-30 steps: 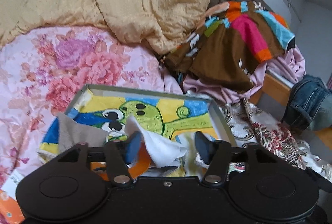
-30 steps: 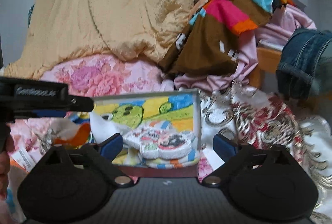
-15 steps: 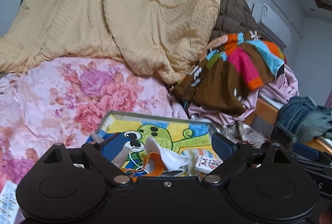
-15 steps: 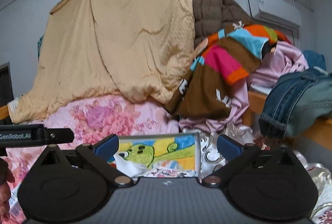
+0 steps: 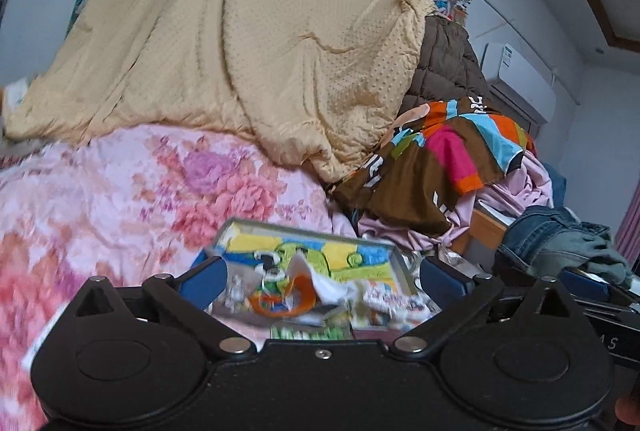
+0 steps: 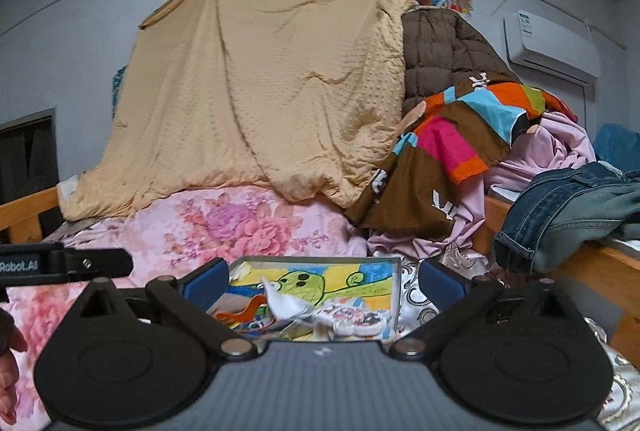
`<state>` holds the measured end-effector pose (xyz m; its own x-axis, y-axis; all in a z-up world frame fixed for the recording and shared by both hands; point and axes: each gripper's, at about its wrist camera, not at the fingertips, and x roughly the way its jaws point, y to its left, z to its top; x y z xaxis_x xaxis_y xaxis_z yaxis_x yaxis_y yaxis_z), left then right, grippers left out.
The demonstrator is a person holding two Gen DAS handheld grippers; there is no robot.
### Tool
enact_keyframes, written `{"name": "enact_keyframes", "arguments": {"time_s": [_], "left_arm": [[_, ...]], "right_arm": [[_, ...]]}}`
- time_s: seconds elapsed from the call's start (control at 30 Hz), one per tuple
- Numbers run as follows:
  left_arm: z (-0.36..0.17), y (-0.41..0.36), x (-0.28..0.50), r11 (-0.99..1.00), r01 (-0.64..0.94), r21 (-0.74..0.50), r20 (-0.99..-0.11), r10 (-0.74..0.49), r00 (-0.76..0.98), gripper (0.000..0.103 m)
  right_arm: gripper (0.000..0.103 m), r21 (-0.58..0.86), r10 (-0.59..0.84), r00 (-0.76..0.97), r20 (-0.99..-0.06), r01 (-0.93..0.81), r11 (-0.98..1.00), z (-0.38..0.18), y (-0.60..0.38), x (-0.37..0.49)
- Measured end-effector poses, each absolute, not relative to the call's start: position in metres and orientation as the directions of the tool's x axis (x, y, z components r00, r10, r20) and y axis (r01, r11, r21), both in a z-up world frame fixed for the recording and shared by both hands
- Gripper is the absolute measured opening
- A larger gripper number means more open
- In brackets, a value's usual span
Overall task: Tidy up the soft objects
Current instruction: 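Withdraw both open tools from the tray back toward the items, then move the left tool toward the grey cloth while the right tool approaches the striped sock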
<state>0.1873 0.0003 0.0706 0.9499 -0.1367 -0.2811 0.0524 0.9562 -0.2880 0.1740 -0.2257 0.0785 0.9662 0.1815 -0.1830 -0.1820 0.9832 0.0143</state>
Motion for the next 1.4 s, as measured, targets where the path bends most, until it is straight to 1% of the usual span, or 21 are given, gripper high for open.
{"name": "enact_keyframes", "arguments": {"time_s": [0.07,0.23,0.43,0.57,0.67,0.83,1.1,1.27,1.4], "left_arm": [[0.063,0.005,0.171,0.952,0.044,-0.302,-0.288,-0.135,0.948,0.102],[0.047,0.011,0.134,0.958,0.028,-0.285,-0.285,-0.112,0.952,0.102],[0.026,0.023,0.104,0.959,0.027,-0.281,-0.294,-0.113,0.949,0.102],[0.010,0.030,0.092,0.957,0.011,-0.291,-0.326,-0.110,0.939,0.102],[0.004,0.032,0.091,0.958,0.011,-0.285,-0.352,-0.116,0.929,0.102],[-0.002,0.028,0.092,0.972,-0.016,-0.234,-0.399,-0.081,0.913,0.102],[-0.006,0.027,0.094,0.973,-0.021,-0.230,-0.429,-0.083,0.899,0.102],[-0.011,0.025,0.097,0.978,-0.025,-0.209,-0.459,-0.076,0.885,0.102],[-0.016,0.022,0.099,0.983,-0.025,-0.181,-0.479,-0.066,0.876,0.102]], "right_arm": [[0.103,0.005,0.191,0.962,-0.198,-0.193,0.981,0.077,-0.224,0.165],[0.103,0.000,0.180,0.959,-0.219,-0.184,0.983,0.081,-0.220,0.147],[0.103,-0.006,0.167,0.964,-0.206,-0.171,0.985,0.086,-0.214,0.125],[0.103,-0.005,0.152,0.967,-0.204,-0.156,0.988,0.081,-0.212,0.111],[0.103,-0.009,0.141,0.968,-0.209,-0.146,0.989,0.072,-0.213,0.099],[0.103,-0.012,0.122,0.962,-0.243,-0.128,0.992,0.053,-0.217,0.084],[0.103,-0.030,0.102,0.951,-0.292,-0.116,0.993,0.031,-0.217,0.072],[0.103,-0.054,0.098,0.941,-0.325,-0.122,0.991,0.018,-0.211,0.074],[0.103,-0.060,0.096,0.924,-0.370,-0.127,0.990,0.005,-0.207,0.080]]}}
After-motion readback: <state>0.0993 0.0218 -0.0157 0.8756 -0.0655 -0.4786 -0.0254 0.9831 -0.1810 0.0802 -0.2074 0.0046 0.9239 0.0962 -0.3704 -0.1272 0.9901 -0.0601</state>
